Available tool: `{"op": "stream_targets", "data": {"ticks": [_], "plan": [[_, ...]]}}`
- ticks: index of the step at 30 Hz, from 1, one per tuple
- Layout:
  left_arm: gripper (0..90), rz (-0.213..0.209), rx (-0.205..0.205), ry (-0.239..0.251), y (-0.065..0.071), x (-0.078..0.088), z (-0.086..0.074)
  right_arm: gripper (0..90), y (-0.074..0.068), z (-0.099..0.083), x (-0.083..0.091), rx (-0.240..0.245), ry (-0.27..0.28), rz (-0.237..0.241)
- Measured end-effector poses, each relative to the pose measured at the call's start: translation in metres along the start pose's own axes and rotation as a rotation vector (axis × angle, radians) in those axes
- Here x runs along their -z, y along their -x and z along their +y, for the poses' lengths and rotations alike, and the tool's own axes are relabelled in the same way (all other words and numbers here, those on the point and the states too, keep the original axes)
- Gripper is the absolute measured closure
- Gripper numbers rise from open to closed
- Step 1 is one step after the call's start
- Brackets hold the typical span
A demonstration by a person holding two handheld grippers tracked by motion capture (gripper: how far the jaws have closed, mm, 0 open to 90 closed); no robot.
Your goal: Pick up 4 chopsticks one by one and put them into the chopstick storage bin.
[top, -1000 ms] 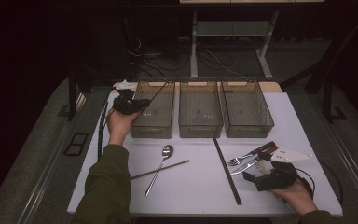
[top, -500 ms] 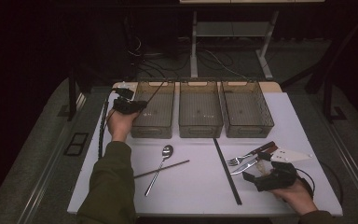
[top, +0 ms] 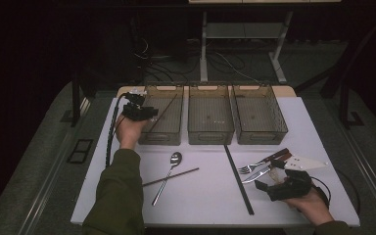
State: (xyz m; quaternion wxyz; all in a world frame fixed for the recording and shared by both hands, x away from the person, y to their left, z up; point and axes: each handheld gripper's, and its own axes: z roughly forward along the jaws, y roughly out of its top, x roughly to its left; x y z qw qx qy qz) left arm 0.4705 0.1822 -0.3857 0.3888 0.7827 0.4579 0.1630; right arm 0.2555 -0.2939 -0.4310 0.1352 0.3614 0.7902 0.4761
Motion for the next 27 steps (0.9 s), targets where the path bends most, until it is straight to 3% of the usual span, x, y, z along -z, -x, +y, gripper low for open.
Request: {"op": "stream_targets", "data": {"ticks": [9,15,18,27], "plan": [[55.2,-0.036,-0.03,0.036,0.003,0.011,0.003,0.5,0.0,0.0,0.0,-0.002,0.001,-0.001],[47.8,-0.073,-0.088,0.021,0.005,0.02,0.003,0.5,0.0,0.0,0.0,-0.003,0.002,-0.001],[45.6,-0.116,-0.114,0.009,0.008,0.025,0.004,0.5,0.0,0.0,0.0,-0.004,0.001,-0.001],[38.2,-0.167,-0.193,0.02,0.024,0.044,0.003,0.5,0.0,0.0,0.001,-0.004,0.001,-0.002]]}}
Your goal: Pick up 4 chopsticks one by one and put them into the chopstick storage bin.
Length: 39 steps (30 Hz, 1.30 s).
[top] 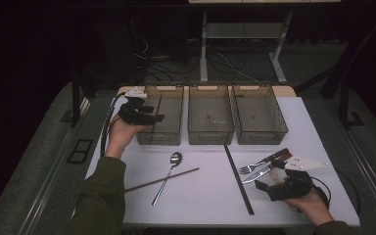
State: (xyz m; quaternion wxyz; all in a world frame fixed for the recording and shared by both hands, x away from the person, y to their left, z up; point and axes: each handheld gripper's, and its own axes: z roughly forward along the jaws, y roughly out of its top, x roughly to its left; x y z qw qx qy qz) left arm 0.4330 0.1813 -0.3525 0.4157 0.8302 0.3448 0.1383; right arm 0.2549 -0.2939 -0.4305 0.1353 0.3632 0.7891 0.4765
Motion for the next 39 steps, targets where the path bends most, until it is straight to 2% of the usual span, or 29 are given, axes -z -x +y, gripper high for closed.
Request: {"op": "stream_targets", "data": {"ticks": [5,7,15,22,28,39], "plan": [[34.2,-0.045,-0.018,0.015,0.015,0.008,-0.003,0.5,0.0,0.0,0.0,0.0,0.0,-0.001],[32.8,-0.044,-0.05,0.005,0.022,0.012,-0.005,0.5,0.0,0.0,0.0,0.0,0.001,-0.001],[27.7,-0.083,-0.084,0.029,0.046,0.026,-0.021,0.5,0.0,0.0,0.001,0.001,0.003,-0.001],[27.0,-0.116,-0.079,0.042,0.061,0.037,-0.043,0.5,0.0,0.0,0.001,0.001,0.004,0.003],[29.5,-0.134,-0.074,0.064,0.071,0.045,-0.061,0.5,-0.001,0.0,0.001,0.0,0.005,0.002],[43.6,-0.145,-0.083,0.097,0.084,0.055,-0.097,0.5,0.0,0.0,0.0,0.003,0.002,0.001]]}}
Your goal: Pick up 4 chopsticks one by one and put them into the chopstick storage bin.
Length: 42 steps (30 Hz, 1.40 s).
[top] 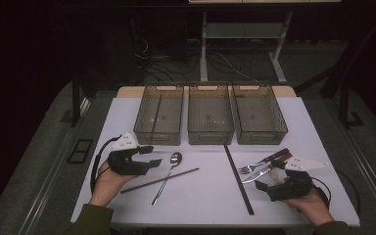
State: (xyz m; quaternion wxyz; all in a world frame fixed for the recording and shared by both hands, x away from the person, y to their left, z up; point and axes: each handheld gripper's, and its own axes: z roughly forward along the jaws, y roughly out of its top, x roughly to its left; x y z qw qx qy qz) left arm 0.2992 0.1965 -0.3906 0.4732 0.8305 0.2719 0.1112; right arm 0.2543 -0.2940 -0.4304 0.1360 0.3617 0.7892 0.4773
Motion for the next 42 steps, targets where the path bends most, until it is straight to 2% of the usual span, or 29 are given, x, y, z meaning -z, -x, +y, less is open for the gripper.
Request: {"op": "stream_targets", "data": {"ticks": [5,8,10,12,18,23,29,32,33,42], "plan": [[51.3,0.01,0.001,-0.011,0.005,0.002,-0.015,0.5,-0.001,0.0,0.001,-0.004,-0.002,0.0],[55.1,-0.019,0.011,-0.026,0.008,0.001,-0.023,0.5,-0.001,0.0,0.002,-0.004,-0.001,-0.001],[57.4,-0.029,0.002,-0.046,0.01,0.0,-0.025,0.5,-0.001,0.0,0.001,-0.003,-0.003,-0.002],[59.7,-0.04,-0.009,-0.068,0.01,-0.003,-0.027,0.5,-0.001,0.0,0.001,0.001,-0.005,-0.001],[65.6,-0.075,-0.008,-0.126,0.008,-0.011,-0.032,0.5,-0.002,0.0,0.001,0.003,-0.008,-0.003],[70.5,-0.094,0.007,-0.147,0.005,-0.016,-0.036,0.5,-0.002,0.0,0.0,0.005,-0.008,-0.001],[75.4,-0.126,-0.003,-0.181,0.002,-0.021,-0.04,0.5,-0.002,0.0,0.0,0.005,-0.008,-0.002],[76.7,-0.136,-0.021,-0.202,0.002,-0.025,-0.041,0.5,-0.002,0.0,0.0,0.006,-0.008,-0.003],[77.0,-0.14,-0.014,-0.204,0.003,-0.026,-0.041,0.5,-0.002,0.0,0.0,0.006,-0.009,-0.002],[78.1,-0.141,-0.03,-0.236,0.002,-0.031,-0.043,0.5,-0.002,0.0,0.0,0.008,-0.01,-0.003]]}}
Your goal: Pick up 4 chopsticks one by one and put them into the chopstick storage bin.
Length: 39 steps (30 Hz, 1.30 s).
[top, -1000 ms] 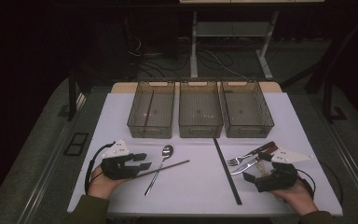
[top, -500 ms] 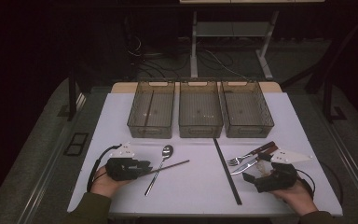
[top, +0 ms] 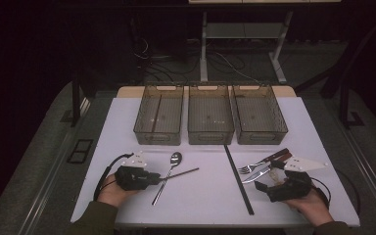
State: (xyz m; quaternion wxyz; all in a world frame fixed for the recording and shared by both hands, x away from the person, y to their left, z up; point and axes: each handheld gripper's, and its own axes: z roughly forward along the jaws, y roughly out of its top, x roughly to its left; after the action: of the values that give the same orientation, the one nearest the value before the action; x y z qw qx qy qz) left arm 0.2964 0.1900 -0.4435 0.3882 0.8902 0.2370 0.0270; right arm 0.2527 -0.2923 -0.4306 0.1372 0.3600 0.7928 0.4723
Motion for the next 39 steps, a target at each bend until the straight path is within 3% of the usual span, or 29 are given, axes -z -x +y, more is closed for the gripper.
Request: {"op": "stream_targets", "data": {"ticks": [26,32,39], "plan": [[84.5,0.003,-0.036,-0.034,0.0016,-0.0035,0.0017,0.5,-0.0002,0.0001,-0.0002,0.0,-0.001,0.0],[84.5,0.002,-0.033,-0.039,0.0021,-0.0037,0.0034,0.6,-0.0002,0.0001,-0.0001,0.0,-0.001,0.001],[84.5,0.001,-0.002,-0.02,0.004,-0.0003,0.0067,0.5,-0.0001,0.0001,0.0,0.001,-0.001,0.0]]}}
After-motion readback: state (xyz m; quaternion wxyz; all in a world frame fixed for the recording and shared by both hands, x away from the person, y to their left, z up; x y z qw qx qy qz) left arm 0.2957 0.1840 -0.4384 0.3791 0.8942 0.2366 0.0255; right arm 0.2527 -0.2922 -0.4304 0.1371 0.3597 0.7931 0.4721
